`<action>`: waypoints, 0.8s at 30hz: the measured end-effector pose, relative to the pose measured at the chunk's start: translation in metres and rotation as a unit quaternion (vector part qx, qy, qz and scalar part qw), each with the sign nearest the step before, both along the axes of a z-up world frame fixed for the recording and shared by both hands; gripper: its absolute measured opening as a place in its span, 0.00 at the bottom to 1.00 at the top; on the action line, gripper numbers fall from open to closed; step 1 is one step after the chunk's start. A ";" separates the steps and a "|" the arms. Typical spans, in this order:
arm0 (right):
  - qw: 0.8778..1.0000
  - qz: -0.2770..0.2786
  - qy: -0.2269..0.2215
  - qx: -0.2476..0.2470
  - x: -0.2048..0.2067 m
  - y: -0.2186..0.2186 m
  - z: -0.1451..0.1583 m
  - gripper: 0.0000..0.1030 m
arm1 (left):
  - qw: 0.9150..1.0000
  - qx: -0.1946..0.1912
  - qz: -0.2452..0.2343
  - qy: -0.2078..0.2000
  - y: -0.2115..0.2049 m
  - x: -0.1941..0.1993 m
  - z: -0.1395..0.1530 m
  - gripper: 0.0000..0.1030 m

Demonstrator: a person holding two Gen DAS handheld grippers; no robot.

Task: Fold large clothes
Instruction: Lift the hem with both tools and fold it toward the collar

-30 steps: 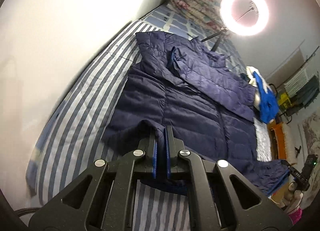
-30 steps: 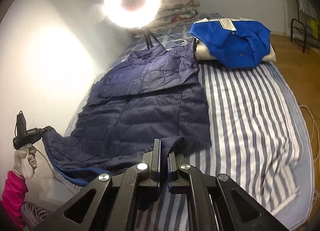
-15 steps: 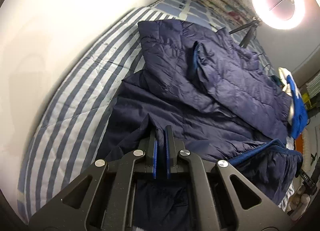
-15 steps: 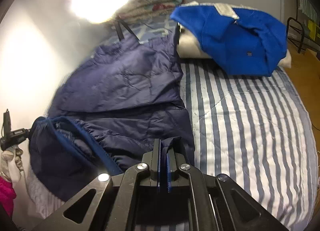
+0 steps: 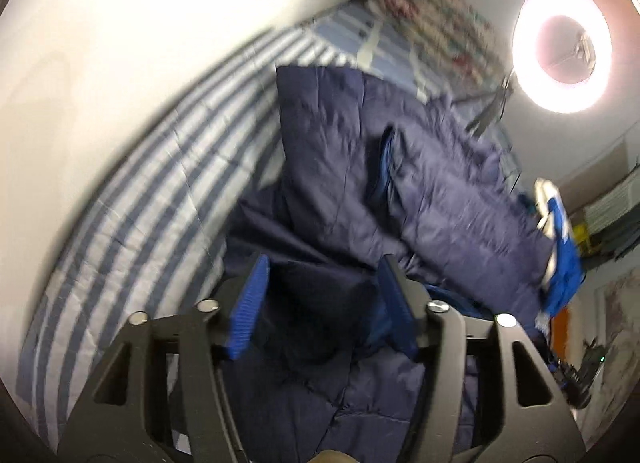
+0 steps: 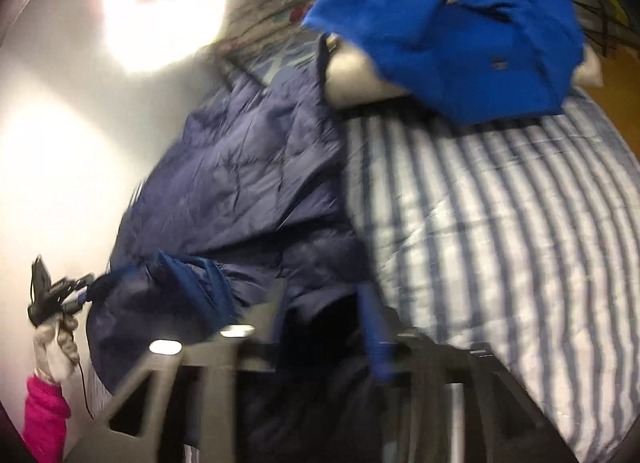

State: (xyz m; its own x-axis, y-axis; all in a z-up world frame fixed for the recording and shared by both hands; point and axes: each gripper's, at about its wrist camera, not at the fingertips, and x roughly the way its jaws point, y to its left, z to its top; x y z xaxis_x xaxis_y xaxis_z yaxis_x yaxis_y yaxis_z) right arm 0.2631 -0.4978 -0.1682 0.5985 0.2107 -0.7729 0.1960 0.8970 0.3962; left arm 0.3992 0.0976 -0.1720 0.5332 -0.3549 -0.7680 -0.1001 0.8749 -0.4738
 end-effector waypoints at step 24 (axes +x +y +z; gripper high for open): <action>0.989 0.097 -0.002 -0.110 -0.003 0.035 -0.011 0.28 | 0.981 0.138 -0.134 -0.010 -0.039 -0.019 -0.039 0.13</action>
